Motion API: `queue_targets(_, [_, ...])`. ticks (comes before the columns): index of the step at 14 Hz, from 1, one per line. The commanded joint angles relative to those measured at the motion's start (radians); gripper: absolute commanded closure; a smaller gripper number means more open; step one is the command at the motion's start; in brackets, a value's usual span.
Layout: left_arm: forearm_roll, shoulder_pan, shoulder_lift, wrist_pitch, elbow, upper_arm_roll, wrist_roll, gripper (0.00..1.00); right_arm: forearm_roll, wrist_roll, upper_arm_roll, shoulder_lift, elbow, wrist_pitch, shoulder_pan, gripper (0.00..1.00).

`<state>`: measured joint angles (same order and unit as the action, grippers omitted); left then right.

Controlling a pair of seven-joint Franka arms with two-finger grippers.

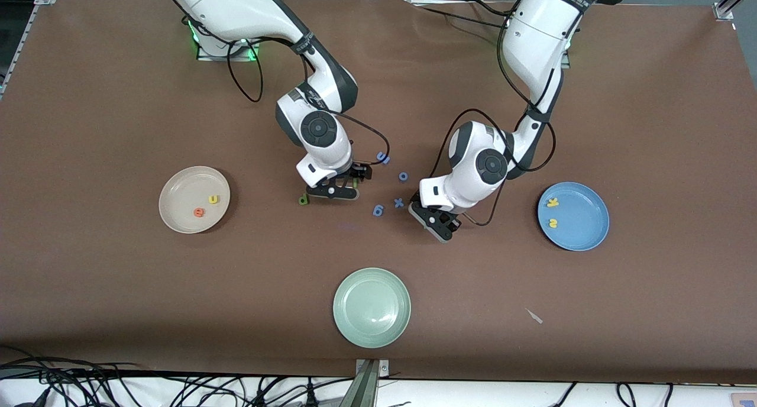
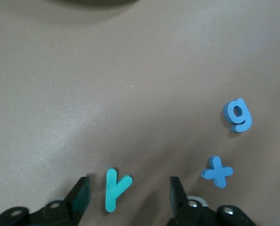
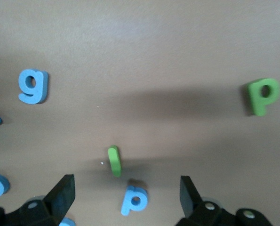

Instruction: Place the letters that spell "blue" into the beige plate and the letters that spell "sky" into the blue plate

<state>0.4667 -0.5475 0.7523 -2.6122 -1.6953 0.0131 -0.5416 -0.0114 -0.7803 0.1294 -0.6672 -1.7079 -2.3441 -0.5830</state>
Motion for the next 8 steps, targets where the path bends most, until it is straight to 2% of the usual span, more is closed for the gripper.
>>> queue_targets(1, [-0.026,-0.012,0.018,-0.008,0.023,0.014,-0.006,0.31,0.005,-0.007,-0.004,-0.058,0.040,-0.040,-0.020,0.01])
queue_targets(4, [-0.028,-0.012,0.025,-0.028,0.020,0.014,-0.008,0.32,0.019,-0.004,-0.004,-0.074,0.047,-0.041,-0.021,0.02])
queue_targets(5, [-0.028,-0.012,0.024,-0.028,0.020,0.014,-0.008,0.37,0.021,-0.004,-0.004,-0.077,0.047,-0.041,-0.021,0.03])
queue_targets(6, [-0.028,-0.011,0.024,-0.028,0.020,0.014,-0.011,0.46,0.021,-0.004,-0.004,-0.080,0.047,-0.044,-0.021,0.04])
queue_targets(8, [-0.028,-0.009,0.028,-0.028,0.020,0.016,-0.047,0.58,0.021,-0.004,-0.004,-0.078,0.047,-0.063,-0.021,0.14])
